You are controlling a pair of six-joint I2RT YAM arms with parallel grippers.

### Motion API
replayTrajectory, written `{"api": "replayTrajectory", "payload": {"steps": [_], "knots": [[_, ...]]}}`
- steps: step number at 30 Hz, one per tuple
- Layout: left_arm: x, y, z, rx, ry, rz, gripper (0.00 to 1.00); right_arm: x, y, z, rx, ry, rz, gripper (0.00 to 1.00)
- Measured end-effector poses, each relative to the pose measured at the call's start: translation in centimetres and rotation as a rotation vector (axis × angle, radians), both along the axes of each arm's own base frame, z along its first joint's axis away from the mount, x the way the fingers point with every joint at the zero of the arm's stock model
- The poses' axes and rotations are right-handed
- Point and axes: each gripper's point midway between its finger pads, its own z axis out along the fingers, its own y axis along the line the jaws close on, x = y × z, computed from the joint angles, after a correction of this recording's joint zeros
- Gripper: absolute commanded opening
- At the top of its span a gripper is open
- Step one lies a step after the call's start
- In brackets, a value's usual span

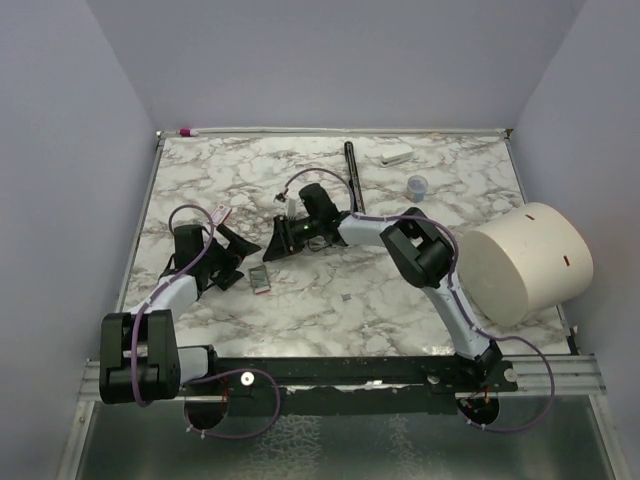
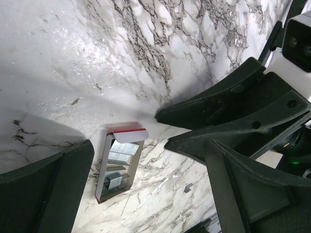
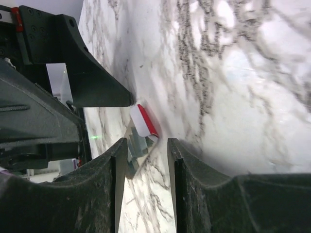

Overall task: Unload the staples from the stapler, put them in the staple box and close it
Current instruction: Adjust the staple in the staple box.

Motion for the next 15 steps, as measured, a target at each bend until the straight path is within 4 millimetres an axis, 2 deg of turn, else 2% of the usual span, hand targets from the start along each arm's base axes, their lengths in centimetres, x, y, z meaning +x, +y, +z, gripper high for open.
{"api": "replayTrajectory", "payload": {"steps": [5, 9, 15], "knots": [[-0.2, -0.1, -0.4, -0.018, 0.010, -0.002, 0.99, 0.7, -1.0, -0.2, -0.013, -0.015, -0.006, 0.29], [-0.3, -0.3, -0.3, -0.029, 0.011, -0.009, 0.99, -0.3, -1.3, -0.7, -0.016, 0.000, 0.005, 0.26], [-0.3, -0.4, -0.3, -0.037, 0.013, -0.009, 0.99, -1.9, -0.7, -0.8, 0.000, 0.018, 0.033, 0.21]]}}
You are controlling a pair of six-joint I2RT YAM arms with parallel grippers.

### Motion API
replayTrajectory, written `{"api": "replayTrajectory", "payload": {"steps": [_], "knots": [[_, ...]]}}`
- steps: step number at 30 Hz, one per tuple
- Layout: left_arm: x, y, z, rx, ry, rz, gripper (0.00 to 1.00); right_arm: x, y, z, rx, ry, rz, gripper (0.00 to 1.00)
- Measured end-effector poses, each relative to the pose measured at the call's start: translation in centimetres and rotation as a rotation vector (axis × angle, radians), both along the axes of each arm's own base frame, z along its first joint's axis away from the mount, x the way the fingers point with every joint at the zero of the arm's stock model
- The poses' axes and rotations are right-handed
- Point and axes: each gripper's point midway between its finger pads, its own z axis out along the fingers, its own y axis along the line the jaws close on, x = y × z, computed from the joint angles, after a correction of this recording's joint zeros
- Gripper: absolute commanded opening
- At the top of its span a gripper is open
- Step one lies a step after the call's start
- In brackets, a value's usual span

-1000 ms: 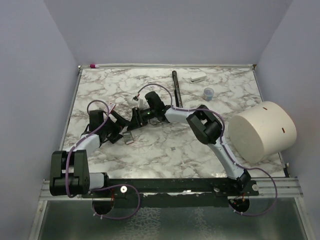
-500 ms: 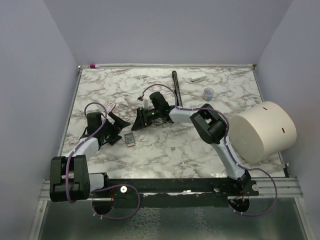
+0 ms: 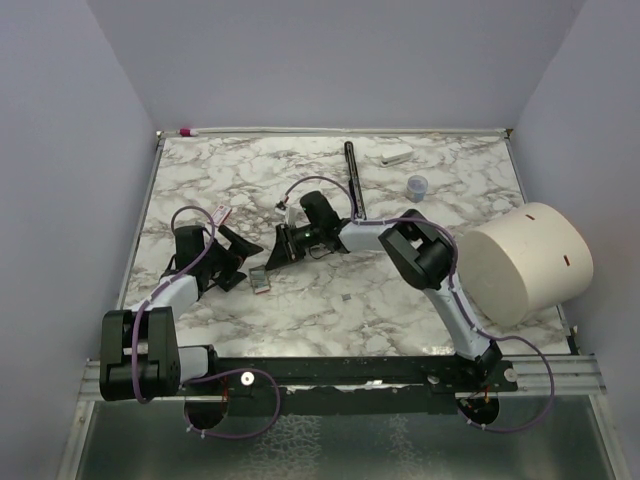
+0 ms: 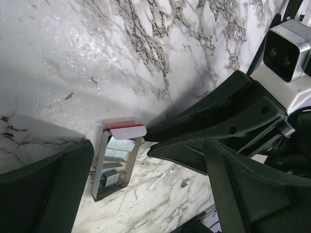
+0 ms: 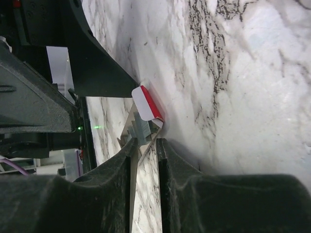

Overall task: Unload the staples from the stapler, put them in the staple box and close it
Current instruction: Adjust the staple in the staple box.

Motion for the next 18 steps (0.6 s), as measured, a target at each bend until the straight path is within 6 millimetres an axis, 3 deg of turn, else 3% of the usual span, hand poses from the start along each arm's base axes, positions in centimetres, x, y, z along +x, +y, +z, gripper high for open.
{"api": "replayTrajectory", "payload": {"steps": [8, 18], "knots": [[-0.15, -0.19, -0.04, -0.013, 0.002, -0.002, 0.99, -0.28, 0.14, -0.11, -0.003, 0.015, -0.002, 0.07], [0.07, -0.45, -0.02, -0.029, -0.003, -0.009, 0.99, -0.41, 0.87, -0.27, 0.001, 0.016, 0.006, 0.03]]}}
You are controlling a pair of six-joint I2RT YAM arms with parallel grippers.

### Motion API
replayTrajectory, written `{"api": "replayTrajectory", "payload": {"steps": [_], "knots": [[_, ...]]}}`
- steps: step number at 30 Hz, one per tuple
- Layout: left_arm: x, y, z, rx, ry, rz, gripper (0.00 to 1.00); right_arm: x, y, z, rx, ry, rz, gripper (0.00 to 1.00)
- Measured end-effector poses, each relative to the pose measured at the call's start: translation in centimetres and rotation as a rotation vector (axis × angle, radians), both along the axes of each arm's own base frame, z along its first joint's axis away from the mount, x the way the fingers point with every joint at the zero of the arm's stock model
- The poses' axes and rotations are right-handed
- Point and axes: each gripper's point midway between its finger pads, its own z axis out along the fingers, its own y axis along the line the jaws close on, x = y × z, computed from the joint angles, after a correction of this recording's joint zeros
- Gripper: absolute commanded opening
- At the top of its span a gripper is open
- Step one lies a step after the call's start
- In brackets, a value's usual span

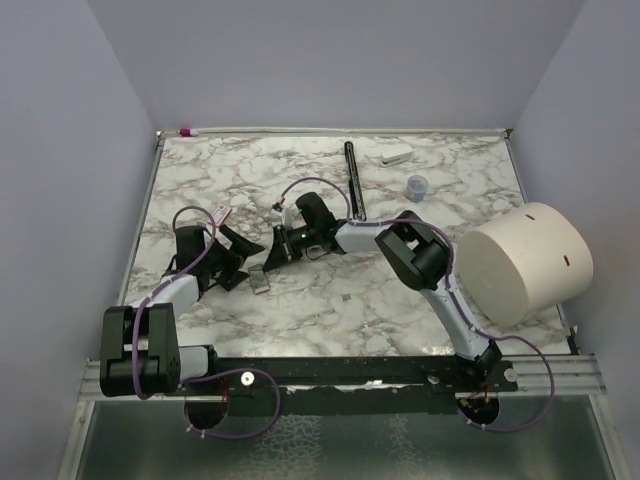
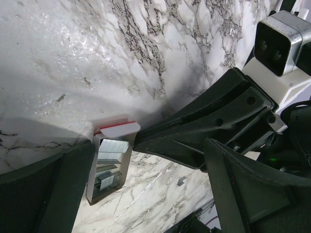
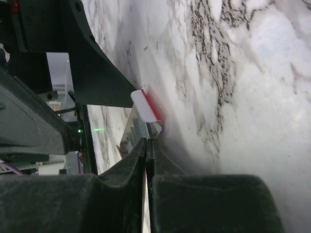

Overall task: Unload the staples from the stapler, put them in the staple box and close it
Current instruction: Adjust the staple in the staple box.

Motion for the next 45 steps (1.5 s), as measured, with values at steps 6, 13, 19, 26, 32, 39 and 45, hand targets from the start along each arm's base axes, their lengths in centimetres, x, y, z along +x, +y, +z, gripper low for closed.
{"api": "replayTrajectory", "payload": {"steps": [6, 13, 19, 26, 32, 39, 45], "knots": [[0.1, -0.3, 0.1, -0.002, -0.006, -0.009, 0.99, -0.1, 0.7, 0.3, 0.005, -0.006, 0.010, 0.01], [0.1, -0.3, 0.1, -0.001, -0.007, -0.009, 0.99, -0.1, 0.6, 0.1, -0.005, 0.002, 0.007, 0.13], [-0.4, -0.3, 0.7, 0.014, -0.017, -0.012, 0.99, 0.0, 0.5, 0.3, -0.006, -0.008, 0.005, 0.28], [-1.1, -0.1, 0.8, 0.034, -0.024, -0.008, 0.99, 0.4, -1.1, 2.3, -0.023, -0.042, -0.004, 0.36], [-2.0, -0.2, -0.2, 0.030, -0.003, -0.012, 0.99, 0.1, -2.7, 5.2, -0.018, -0.112, 0.001, 0.43], [-2.0, -1.7, 0.0, -0.053, -0.014, -0.022, 0.99, -1.4, -4.7, 3.4, -0.096, -0.113, 0.008, 0.44], [-4.6, -5.5, 0.1, -0.102, -0.015, -0.116, 0.99, -1.4, -7.9, 2.0, -0.156, -0.072, -0.036, 0.44]]}}
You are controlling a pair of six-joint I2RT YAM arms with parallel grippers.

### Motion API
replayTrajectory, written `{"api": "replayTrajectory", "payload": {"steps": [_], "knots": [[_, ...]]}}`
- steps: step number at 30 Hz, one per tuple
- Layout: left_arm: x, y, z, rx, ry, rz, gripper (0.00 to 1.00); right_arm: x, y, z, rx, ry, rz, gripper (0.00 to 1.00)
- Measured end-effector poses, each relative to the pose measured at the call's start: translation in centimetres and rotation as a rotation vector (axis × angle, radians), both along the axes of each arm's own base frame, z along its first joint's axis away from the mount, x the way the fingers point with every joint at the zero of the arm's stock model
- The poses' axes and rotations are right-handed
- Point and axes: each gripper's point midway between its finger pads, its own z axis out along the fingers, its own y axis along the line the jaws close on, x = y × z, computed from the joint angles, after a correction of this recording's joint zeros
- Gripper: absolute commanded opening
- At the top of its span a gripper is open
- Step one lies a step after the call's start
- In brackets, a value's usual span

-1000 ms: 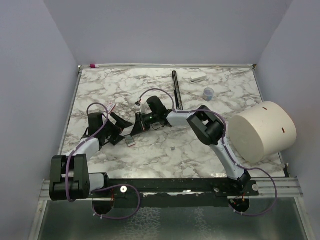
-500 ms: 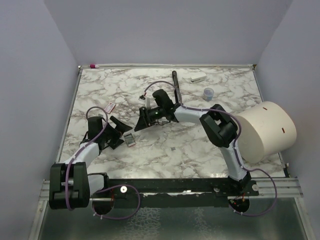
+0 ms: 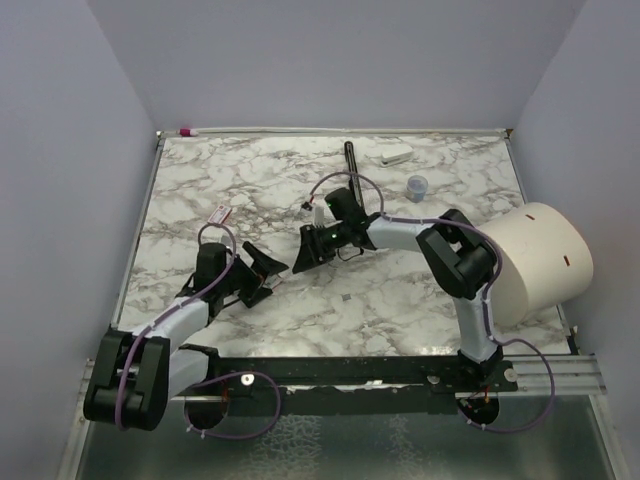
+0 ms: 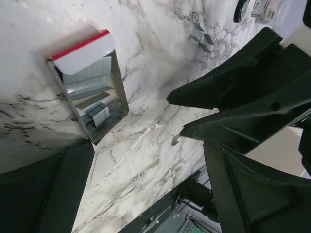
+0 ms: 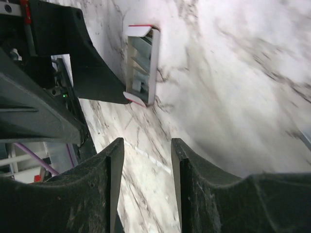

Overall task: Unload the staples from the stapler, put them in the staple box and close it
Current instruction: Adjust the staple in the staple box.

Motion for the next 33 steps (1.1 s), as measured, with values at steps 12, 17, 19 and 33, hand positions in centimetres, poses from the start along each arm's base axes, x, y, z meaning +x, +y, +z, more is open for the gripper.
{"api": "replayTrajectory", "payload": {"steps": [12, 17, 19, 33], "knots": [[2.7, -3.6, 0.4, 0.006, -0.044, -0.039, 0.99, 1.5, -6.6, 3.3, -0.017, -0.065, -0.175, 0.46], [4.2, -4.4, 1.9, 0.030, -0.116, -0.067, 0.99, 1.4, -6.9, 3.9, -0.018, -0.093, -0.184, 0.48], [3.9, -4.2, 2.8, 0.066, -0.155, -0.090, 0.99, 1.4, -6.9, 3.9, -0.019, -0.095, -0.184, 0.52], [6.5, 8.1, 3.6, 0.383, -0.099, 0.065, 0.97, 1.3, 0.6, 3.8, 0.014, -0.079, -0.097, 0.52]]}}
